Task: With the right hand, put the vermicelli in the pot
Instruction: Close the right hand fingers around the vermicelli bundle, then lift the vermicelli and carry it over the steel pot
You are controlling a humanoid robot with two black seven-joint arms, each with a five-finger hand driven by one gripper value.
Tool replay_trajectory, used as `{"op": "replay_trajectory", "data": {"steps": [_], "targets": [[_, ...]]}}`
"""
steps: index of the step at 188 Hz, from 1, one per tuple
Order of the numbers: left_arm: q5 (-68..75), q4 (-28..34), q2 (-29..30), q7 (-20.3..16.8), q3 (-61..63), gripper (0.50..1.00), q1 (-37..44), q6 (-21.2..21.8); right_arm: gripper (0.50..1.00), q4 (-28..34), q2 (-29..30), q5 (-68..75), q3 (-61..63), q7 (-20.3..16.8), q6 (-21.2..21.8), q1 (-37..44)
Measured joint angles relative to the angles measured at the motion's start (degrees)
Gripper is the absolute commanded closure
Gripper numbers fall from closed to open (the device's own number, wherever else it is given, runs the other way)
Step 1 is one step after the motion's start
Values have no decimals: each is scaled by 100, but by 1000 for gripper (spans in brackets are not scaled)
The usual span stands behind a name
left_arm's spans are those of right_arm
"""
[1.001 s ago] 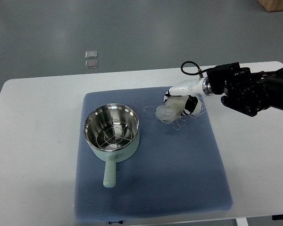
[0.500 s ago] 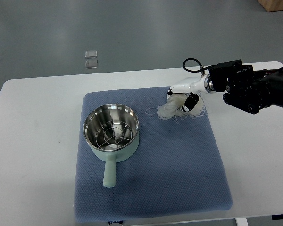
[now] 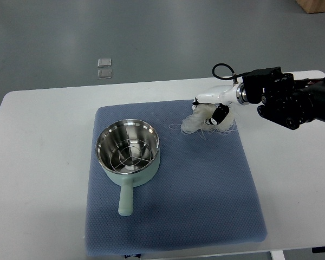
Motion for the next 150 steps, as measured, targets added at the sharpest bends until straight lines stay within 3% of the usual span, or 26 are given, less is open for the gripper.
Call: {"op": "replay_trajectory", "data": {"steps": [76, 107, 150], "targets": [[0, 0, 0, 5, 0, 500, -8, 0, 1000, 31, -53, 18, 14, 30, -26, 80], [0, 0, 0, 5, 0, 500, -7, 0, 1000, 222, -121, 182, 145, 37, -19, 563], [0, 0, 0, 5, 0, 500, 1, 7, 1000, 952, -247, 570, 434, 38, 34, 1644]]}}
